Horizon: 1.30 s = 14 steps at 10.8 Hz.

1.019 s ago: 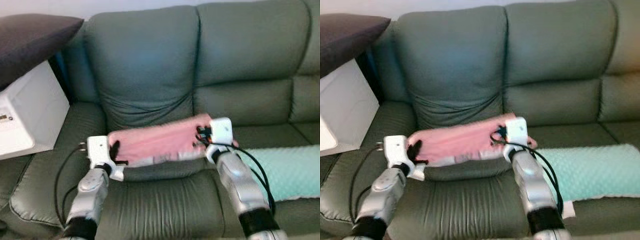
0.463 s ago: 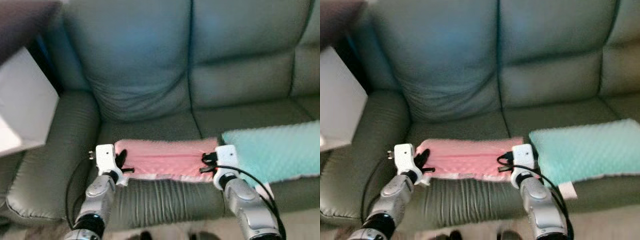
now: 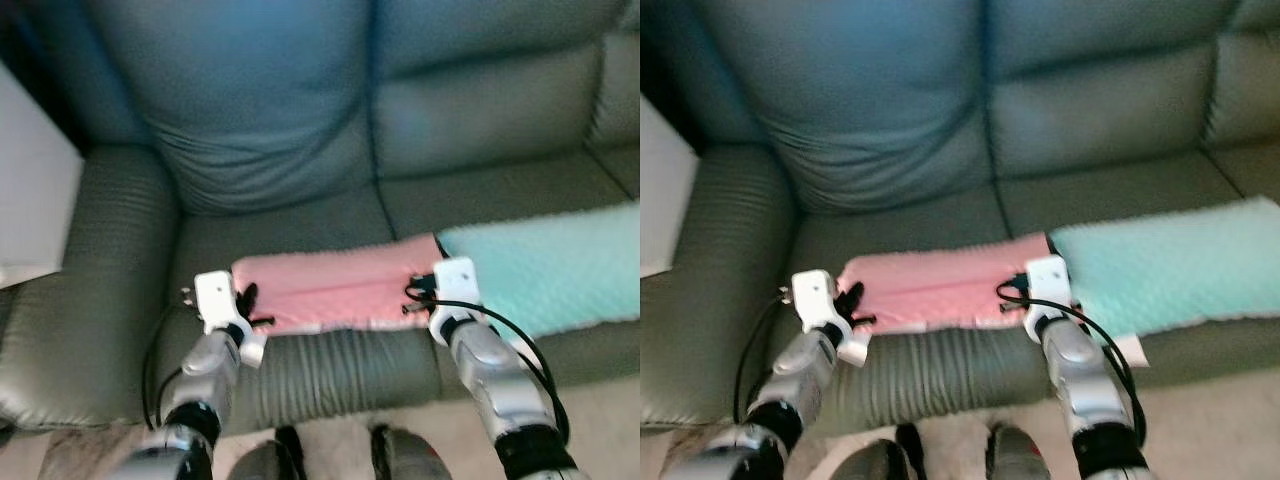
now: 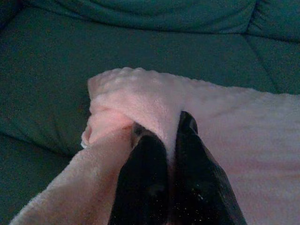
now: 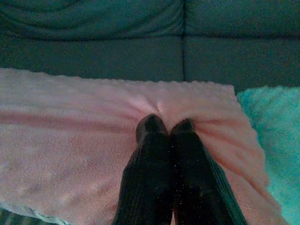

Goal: Move the pillow to the sofa

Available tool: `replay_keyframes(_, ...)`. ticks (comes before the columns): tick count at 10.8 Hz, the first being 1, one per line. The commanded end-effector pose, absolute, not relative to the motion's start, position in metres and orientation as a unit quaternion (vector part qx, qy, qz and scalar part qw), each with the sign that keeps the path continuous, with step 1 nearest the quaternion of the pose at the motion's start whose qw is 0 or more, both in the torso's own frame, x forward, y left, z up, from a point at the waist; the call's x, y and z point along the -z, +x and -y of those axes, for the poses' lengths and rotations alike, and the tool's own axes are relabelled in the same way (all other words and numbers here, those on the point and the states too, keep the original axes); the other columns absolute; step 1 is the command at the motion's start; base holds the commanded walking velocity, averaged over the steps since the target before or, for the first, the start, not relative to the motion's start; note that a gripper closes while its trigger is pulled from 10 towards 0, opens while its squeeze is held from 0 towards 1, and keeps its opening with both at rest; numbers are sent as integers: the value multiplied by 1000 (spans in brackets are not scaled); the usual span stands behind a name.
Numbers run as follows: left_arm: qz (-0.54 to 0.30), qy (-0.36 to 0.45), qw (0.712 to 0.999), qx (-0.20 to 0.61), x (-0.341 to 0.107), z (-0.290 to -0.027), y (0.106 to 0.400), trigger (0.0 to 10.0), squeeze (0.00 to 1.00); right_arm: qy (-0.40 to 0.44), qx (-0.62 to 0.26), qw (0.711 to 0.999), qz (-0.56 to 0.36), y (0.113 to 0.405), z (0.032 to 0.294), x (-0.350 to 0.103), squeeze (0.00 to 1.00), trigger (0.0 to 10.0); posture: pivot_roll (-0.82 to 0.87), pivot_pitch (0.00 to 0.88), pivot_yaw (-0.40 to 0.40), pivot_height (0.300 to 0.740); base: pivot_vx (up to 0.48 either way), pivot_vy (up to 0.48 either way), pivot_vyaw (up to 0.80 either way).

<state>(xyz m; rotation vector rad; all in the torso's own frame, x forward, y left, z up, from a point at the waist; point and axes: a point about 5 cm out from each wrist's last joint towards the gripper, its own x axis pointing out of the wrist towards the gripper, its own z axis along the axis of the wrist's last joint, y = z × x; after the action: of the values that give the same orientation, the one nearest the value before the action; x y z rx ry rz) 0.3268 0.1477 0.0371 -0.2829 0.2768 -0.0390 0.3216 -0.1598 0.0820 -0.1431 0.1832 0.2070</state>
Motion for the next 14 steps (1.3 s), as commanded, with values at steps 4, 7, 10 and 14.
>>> replay_keyframes(4,-98,-147,983,-48,-52,-172,337,10000,0,-74,-117,988,-64,323,145,-83,0,10000,-337,389,106,740,0,0,0)
replay_keyframes(7,-103,-156,975,-122,-57,-201,340,10000,0,-101,-93,990,-32,335,138,-86,0,10000,-345,416,91,740,0,0,0)
replay_keyframes(10,-116,-161,964,-177,-57,-222,337,10000,0,-106,-109,988,-21,337,116,-83,0,10000,-348,433,78,740,0,0,0)
replay_keyframes(14,-119,-158,960,-200,-63,-234,340,10000,0,-101,-128,987,-13,330,108,-75,0,10000,-356,436,71,740,0,0,0)
